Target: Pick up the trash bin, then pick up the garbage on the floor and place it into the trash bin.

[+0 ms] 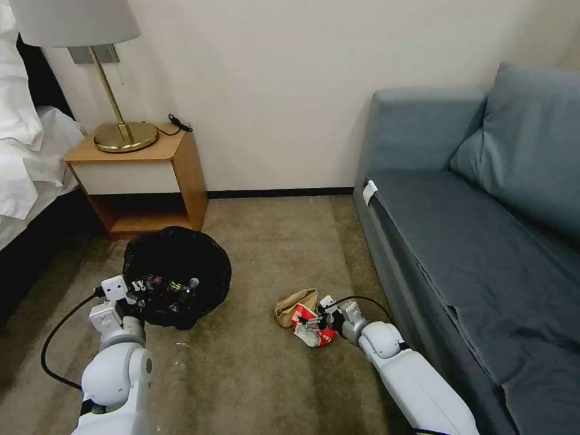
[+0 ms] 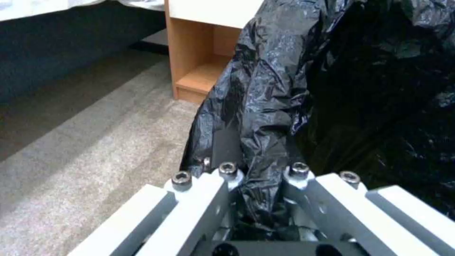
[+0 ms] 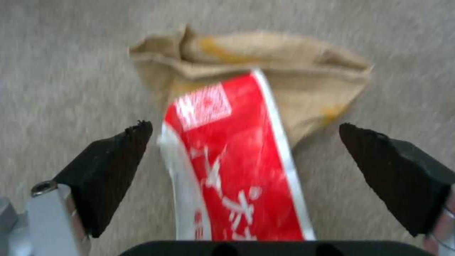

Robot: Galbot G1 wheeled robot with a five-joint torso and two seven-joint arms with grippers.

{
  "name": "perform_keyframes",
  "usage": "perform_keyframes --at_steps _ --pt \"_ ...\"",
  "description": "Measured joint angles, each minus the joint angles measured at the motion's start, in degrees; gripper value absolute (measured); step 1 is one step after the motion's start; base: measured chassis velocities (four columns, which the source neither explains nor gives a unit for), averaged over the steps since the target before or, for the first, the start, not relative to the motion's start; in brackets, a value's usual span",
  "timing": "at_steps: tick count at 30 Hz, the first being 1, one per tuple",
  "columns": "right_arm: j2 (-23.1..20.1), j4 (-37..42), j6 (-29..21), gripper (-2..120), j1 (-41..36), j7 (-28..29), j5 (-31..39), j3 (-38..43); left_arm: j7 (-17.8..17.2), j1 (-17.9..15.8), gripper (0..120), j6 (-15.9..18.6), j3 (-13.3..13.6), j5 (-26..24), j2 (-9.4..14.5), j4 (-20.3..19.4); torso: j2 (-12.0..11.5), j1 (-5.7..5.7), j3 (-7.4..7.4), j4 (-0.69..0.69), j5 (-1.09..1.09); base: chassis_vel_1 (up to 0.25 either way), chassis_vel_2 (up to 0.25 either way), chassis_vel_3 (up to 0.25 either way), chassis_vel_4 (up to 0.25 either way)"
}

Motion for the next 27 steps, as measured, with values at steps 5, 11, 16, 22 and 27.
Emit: perform_keyframes --at_steps 5,11,16,22,27 --pt "0.1 -1.2 -0.65 100 -0.75 -3.32 -2.37 0.51 -0.02 0.43 4 0.0 -0.11 -0.09 -0.02 -0.11 0.0 0.0 0.0 0.0 0.0 0.0 0.0 0.0 0.0" --pt "0.8 -4.56 0.58 100 -0.43 -4.43 -4.87 0.54 -0.03 0.63 4 -0.08 -0.11 -0.11 -0.16 -0.41 0.0 0.0 0.0 -0.01 0.0 0.0 0.0 0.0 0.0" --pt "1.86 -8.19 2.35 100 1.01 -4.54 -6.45 0.65 -0.02 1.09 4 -0.31 -0.3 -0.11 -0.22 -0.68 0.0 0.0 0.0 0.0 0.0 0.0 0.0 0.0 0.0" --pt "2.71 -10.81 3.76 96 2.19 -4.41 -7.4 0.56 -0.04 1.62 4 -0.44 -0.82 -0.27 -0.2 -1.11 0.0 0.0 0.0 0.0 0.0 0.0 0.0 0.0 0.0" --pt "2.76 -11.0 4.38 76 2.01 -4.17 -7.4 0.88 -0.03 1.35 4 -0.44 -0.97 -0.46 -0.09 -1.26 0.0 0.0 0.0 0.0 -0.01 0.0 0.0 0.0 0.0"
